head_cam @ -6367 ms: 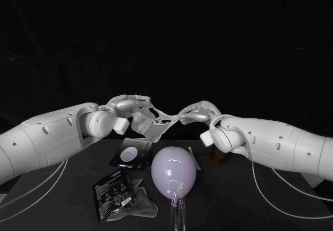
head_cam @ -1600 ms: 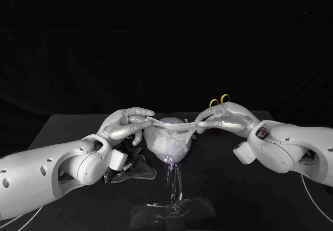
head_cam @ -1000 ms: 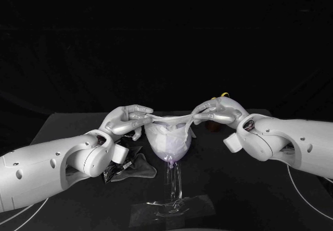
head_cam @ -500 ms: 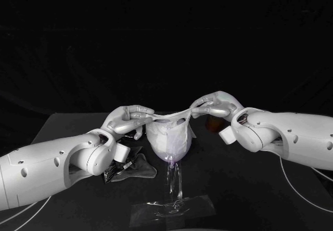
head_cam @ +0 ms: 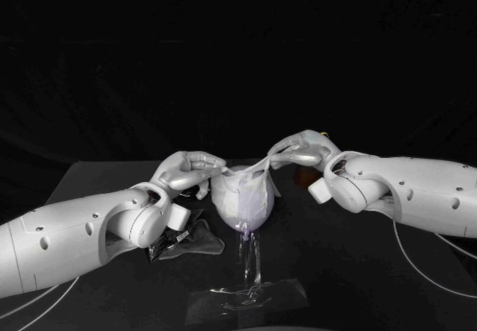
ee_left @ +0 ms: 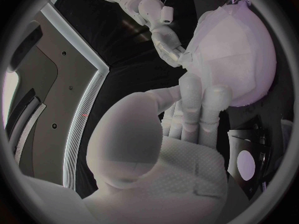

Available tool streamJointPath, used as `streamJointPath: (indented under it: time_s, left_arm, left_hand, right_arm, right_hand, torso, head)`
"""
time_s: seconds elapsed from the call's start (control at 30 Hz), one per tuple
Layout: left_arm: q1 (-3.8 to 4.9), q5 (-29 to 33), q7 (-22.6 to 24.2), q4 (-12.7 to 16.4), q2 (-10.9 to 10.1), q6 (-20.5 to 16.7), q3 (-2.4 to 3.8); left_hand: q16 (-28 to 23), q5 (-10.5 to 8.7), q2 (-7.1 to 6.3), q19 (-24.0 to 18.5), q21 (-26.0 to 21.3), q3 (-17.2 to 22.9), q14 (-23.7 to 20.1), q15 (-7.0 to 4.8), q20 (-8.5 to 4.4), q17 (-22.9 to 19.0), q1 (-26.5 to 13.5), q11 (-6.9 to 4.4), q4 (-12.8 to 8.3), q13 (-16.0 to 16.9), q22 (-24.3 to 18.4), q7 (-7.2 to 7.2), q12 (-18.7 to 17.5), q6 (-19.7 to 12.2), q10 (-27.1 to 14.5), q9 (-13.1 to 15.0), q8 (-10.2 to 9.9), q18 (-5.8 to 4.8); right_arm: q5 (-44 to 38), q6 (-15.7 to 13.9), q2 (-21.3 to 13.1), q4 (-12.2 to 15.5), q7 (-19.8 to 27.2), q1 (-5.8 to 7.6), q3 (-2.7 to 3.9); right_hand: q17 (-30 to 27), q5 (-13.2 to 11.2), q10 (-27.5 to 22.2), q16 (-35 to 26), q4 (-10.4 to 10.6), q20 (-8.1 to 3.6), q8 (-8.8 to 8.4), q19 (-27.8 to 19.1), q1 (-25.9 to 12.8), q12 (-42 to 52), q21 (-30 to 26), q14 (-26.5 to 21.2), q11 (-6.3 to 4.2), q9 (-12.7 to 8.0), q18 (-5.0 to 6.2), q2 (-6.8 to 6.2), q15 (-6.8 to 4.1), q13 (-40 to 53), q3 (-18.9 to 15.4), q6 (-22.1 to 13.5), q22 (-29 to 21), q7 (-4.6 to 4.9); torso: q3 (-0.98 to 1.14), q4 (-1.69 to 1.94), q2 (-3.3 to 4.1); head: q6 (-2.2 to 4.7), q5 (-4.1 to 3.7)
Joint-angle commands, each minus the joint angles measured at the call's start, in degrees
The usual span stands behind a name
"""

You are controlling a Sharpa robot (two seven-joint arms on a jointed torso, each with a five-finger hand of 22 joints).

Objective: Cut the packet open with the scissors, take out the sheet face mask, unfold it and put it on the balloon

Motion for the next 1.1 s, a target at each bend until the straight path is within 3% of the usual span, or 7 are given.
streamJointPath:
  time_s: [0.03, 0.33, 0.43, 0.6, 0.8, 0.97, 1.1]
  left_arm:
    - [0.08, -0.7, -0.8, -0.3, 0.2, 2.0, 0.11]
    - [0.09, 1.3, -1.1, -1.5, 0.6, 2.3, 0.28]
    - [0.09, 2.1, -0.9, -1.9, 0.7, 2.2, 0.45]
    - [0.09, 3.1, -0.5, -2.3, 0.8, 2.0, 0.61]
    - [0.12, 3.8, -0.6, -3.0, 1.3, 1.8, 0.69]
    - [0.15, 3.7, -1.5, -3.7, 1.9, 1.5, 0.72]
    - [0.19, 3.4, -2.5, -4.1, 2.2, 1.4, 0.73]
  left_hand:
    - [0.4, 0.15, -0.31, -0.2, -0.1, 0.0, 0.0, 0.58, 0.48, -0.1, -1.3, 0.26, 0.6, -0.1, -0.5, 0.37, -0.4, 0.5, -1.0, -0.2, -0.8, 0.30]
    - [1.6, 0.17, -1.07, -0.2, -1.0, -3.5, 0.3, 1.16, 1.31, 0.2, -7.5, 0.53, 5.9, 0.0, -1.2, 0.46, -0.2, 1.0, -2.7, -0.6, -3.1, 0.36]
    - [2.0, 0.15, -1.10, -0.3, -1.8, -5.3, 0.3, 1.35, 1.52, 0.3, -11.2, 0.65, 9.8, 0.0, -2.0, 0.67, -0.1, 0.4, -3.7, -1.0, -4.7, 0.45]
    - [2.5, 0.13, -2.66, -0.3, -2.7, -8.4, 0.2, 1.43, 1.62, 0.4, -14.7, 0.74, 13.6, 0.2, -3.1, 0.97, 0.2, 0.4, -4.1, -1.2, -6.1, 0.57]
    - [3.0, 0.18, -1.96, -0.8, -4.4, -8.3, 0.2, 1.07, 1.40, 0.7, -11.9, 0.22, 13.1, 0.3, -5.4, 0.23, 0.9, 1.1, -3.5, -1.1, -6.5, 0.96]
    - [2.9, 0.16, -0.55, -0.9, -5.8, -6.7, 0.0, 0.47, 0.78, 0.3, -6.2, -0.41, 10.2, 0.2, -7.1, -1.23, 1.1, -1.6, -3.1, -1.5, -8.4, 1.16]
    - [2.9, 0.16, -0.06, -0.8, -6.0, -5.6, 0.0, 0.36, 0.62, 0.3, -4.4, -0.47, 9.1, 0.2, -7.4, -1.42, 1.2, -2.2, -2.9, -1.5, -8.8, 1.18]
  right_arm:
    - [-1.4, 0.1, 0.1, -0.2, -1.0, 0.02, 0.03]
    - [-1.4, -0.2, -0.2, 0.1, -1.1, 0.02, 0.03]
    - [-1.4, -0.3, -0.4, 0.3, -1.0, 0.02, 0.03]
    - [-1.2, -0.5, -0.8, 0.7, -0.8, 0.02, 0.03]
    - [-0.9, -0.6, -1.0, 1.1, -0.5, 0.02, 0.03]
    - [-0.6, -0.6, -1.2, 1.6, -0.2, 0.02, 0.04]
    - [-0.5, -0.7, -1.3, 1.7, -0.1, 0.02, 0.04]
  right_hand:
    - [0.1, 0.4, 0.0, -0.4, 0.0, -0.08, 0.40, -0.3, 0.4, -0.1, 0.4, 0.4, -0.29, 0.1, 1.10, 0.01, 0.14, 0.1, 0.3, 0.4, 0.1, 0.09]
    - [0.1, 0.4, 0.0, -0.4, 0.0, -0.08, 0.40, -0.3, 0.4, -0.1, 0.4, 0.4, -0.29, 0.1, 1.10, 0.01, 0.14, 0.1, 0.3, 0.4, 0.1, 0.09]
    - [0.1, 0.4, 0.0, -0.4, 0.0, -0.08, 0.40, -0.3, 0.4, -0.1, 0.4, 0.4, -0.29, 0.1, 1.10, 0.01, 0.14, 0.1, 0.3, 0.4, 0.1, 0.09]
    - [0.1, 0.3, 0.1, -0.4, -0.1, -0.10, 0.41, -0.2, 0.4, 0.0, 0.4, 0.5, -0.32, 0.1, 1.11, -0.02, 0.11, 0.1, 0.3, 0.5, 0.2, 0.06]
    - [0.1, 0.3, 0.1, -0.4, -0.1, -0.10, 0.41, -0.2, 0.4, 0.0, 0.4, 0.5, -0.32, 0.1, 1.11, -0.02, 0.11, 0.1, 0.3, 0.5, 0.2, 0.06]
    - [0.1, 0.3, 0.1, -0.4, -0.1, -0.10, 0.41, -0.2, 0.4, 0.0, 0.4, 0.5, -0.32, 0.1, 1.11, -0.02, 0.11, 0.1, 0.3, 0.5, 0.2, 0.06]
    - [0.1, 0.3, 0.1, -0.4, -0.1, -0.10, 0.41, -0.2, 0.4, 0.0, 0.4, 0.5, -0.32, 0.1, 1.11, -0.02, 0.11, 0.1, 0.3, 0.5, 0.2, 0.06]
  torso:
    - [0.02, -0.01, -0.02]
    - [-0.02, 0.00, 0.00]
    - [-0.01, 0.00, 0.01]
    - [0.01, -0.03, 0.00]
    - [0.03, -0.04, 0.01]
    - [0.04, -0.06, 0.01]
    - [0.04, -0.06, 0.02]
  head:
    - [-0.05, -0.09]
    - [-0.04, 0.04]
    - [-0.06, 0.03]
    - [-0.04, 0.06]
    - [-0.13, 0.09]
    - [-0.22, 0.02]
    - [-0.40, -0.07]
